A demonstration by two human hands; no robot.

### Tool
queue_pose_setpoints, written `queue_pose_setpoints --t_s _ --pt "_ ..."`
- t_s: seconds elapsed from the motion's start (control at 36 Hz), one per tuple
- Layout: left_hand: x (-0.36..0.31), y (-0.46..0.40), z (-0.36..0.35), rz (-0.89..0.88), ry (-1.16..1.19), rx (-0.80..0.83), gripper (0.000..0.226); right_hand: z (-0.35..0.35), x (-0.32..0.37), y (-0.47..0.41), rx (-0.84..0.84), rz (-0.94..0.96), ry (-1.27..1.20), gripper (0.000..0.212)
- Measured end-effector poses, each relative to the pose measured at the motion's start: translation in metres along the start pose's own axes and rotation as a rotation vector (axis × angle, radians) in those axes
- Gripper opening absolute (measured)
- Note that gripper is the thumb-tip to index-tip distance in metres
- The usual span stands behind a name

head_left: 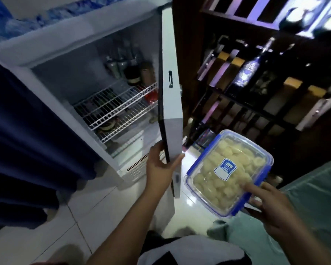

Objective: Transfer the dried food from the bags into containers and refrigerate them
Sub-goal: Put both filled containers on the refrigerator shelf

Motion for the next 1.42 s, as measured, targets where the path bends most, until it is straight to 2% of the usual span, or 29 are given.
queue_pose_setpoints --t_s 0.08,0.17,0.28,0.39,0.61,0.69,0.78,0.86,0.89,0.97,1.06,1.28,1.36,1.42 --pt "-0.001 0.000 -0.048 -0.016 -0.026 0.085 0.043 0.036 -0.019 0.011 -0.050 -0.032 -0.034 0.030" --pt "-0.001 -0.003 -0.092 0.006 0.007 0.167 0.044 0.069 -0.036 0.025 -0.114 -0.046 -0.068 0.030" --pt "-0.001 -0.011 -0.145 0.002 -0.027 0.257 0.044 0.101 -0.053 0.045 -0.198 -0.038 -0.133 0.051" --pt "0.000 -0.019 -0.195 0.046 -0.076 0.319 0.041 0.124 -0.069 0.060 -0.284 -0.019 -0.204 0.039" --pt "0.001 -0.031 -0.259 0.144 -0.111 0.340 0.045 0.138 -0.088 0.077 -0.379 -0.014 -0.275 0.023" --pt "0.004 -0.036 -0.259 0.211 -0.156 0.415 0.044 0.133 -0.090 0.077 -0.388 -0.003 -0.275 0.020" --pt "0.005 -0.028 -0.237 0.305 -0.165 0.575 0.056 0.122 -0.086 0.072 -0.371 -0.001 -0.251 0.021" --pt "0.001 -0.006 -0.191 0.498 -0.163 0.866 0.029 0.106 -0.077 0.062 -0.335 -0.008 -0.219 0.024" --pt "-0.001 0.001 -0.172 0.588 -0.150 0.960 0.027 0.098 -0.073 0.058 -0.321 -0.014 -0.205 0.025" --pt "-0.003 0.012 -0.112 0.733 -0.086 1.083 0.042 0.071 -0.055 0.045 -0.263 -0.029 -0.153 0.025" --pt "-0.008 0.009 -0.054 0.726 -0.023 0.972 0.055 0.033 -0.033 0.031 -0.155 -0.026 -0.069 0.025" --pt "-0.009 -0.038 0.077 0.697 0.134 0.522 0.059 -0.098 0.031 -0.015 0.079 0.038 0.124 0.009" --pt "-0.008 -0.058 0.116 0.674 0.182 0.371 0.062 -0.148 0.052 -0.032 0.134 0.125 0.160 0.018" --pt "-0.006 -0.069 0.138 0.664 0.217 0.272 0.061 -0.182 0.064 -0.040 0.183 0.183 0.192 0.035"
Point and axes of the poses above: each hand's wrist, its own y-axis away from the middle knuckle, its own z-axis out of the back of the hand, x = y × z, the point moved 1 cm from there along -y, towards the middle knuckle, and after that the axes turned 12 degrees about y, right-handed, at the moved point
